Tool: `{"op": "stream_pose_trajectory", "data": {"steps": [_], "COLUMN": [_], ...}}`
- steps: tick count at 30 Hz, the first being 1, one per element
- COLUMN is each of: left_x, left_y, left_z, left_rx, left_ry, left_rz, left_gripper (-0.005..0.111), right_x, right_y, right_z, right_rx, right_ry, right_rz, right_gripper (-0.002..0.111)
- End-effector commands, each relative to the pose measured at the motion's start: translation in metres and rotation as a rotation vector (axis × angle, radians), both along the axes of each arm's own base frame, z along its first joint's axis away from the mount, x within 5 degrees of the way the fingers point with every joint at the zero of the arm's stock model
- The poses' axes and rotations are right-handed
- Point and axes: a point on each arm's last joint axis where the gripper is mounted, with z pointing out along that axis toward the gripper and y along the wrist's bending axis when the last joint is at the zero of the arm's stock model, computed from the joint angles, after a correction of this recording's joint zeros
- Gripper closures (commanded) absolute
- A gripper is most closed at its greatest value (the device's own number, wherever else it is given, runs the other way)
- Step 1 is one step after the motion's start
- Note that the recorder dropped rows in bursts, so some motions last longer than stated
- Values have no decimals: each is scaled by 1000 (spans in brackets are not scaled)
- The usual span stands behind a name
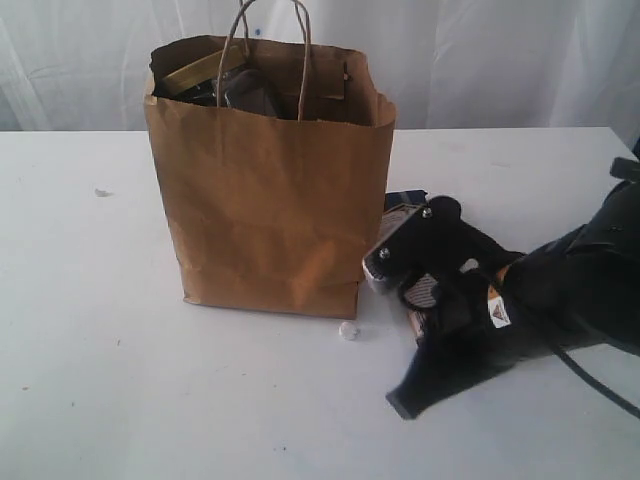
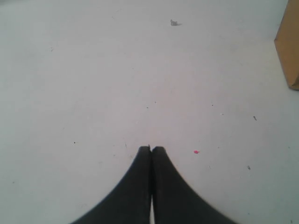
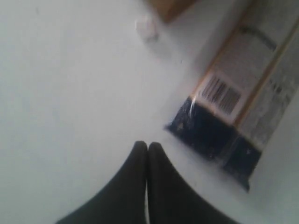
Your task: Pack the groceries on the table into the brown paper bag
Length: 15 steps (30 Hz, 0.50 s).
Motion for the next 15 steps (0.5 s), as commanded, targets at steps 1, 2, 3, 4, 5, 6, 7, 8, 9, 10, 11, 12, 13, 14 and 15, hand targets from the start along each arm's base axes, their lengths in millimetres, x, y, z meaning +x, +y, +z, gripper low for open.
{"op": "stream_pose_trajectory", "data": {"steps": [1, 2, 3, 4, 5, 6, 7, 8, 9, 10, 11, 12, 13, 14, 15], "left_x": [0, 0, 0, 0, 0, 0, 0, 0, 0, 0, 0, 0, 0, 0, 0], "left_y": [0, 0, 0, 0, 0, 0, 0, 0, 0, 0, 0, 0, 0, 0, 0], "left_z": [-1, -1, -1, -1, -1, -1, -1, -1, -1, -1, -1, -1, -1, -1, -1], "left_rx": [-3, -3, -3, -3, -3, -3, -3, -3, -3, -3, -3, -3, -3, -3, -3], "left_ry": [-4, -4, -4, -4, -4, -4, -4, -4, -4, -4, -4, -4, -4, -4, -4], "left_rz": [-6, -6, -6, -6, -6, -6, -6, -6, -6, -6, -6, -6, -6, -6, -6], "left_gripper": [107, 107, 107, 107, 107, 107, 107, 107, 107, 107, 107, 107, 107, 107, 107], "right_x": [14, 17, 20, 22, 24, 24, 25, 26, 26, 27, 27, 28, 29, 30, 32], "right_y": [23, 28, 32, 34, 35, 36, 36, 36, 37, 37, 38, 39, 39, 40, 42], "right_z": [-1, -2, -5, -10, -15, -21, -27, -31, -36, -40, -44, -48, -50, -54, -56], "right_rx": [222, 266, 289, 291, 283, 267, 259, 263, 255, 249, 244, 240, 236, 230, 225], "right_ry": [-176, -202, -211, -206, -194, -175, -146, -121, -100, -84, -76, -68, -63, -56, -49], "right_rz": [47, 53, 55, 55, 56, 52, 32, 6, -8, -18, -20, -21, -21, -22, -25], "right_gripper": [108, 108, 108, 106, 103, 99, 95, 91, 87, 83, 80, 75, 73, 70, 65]}}
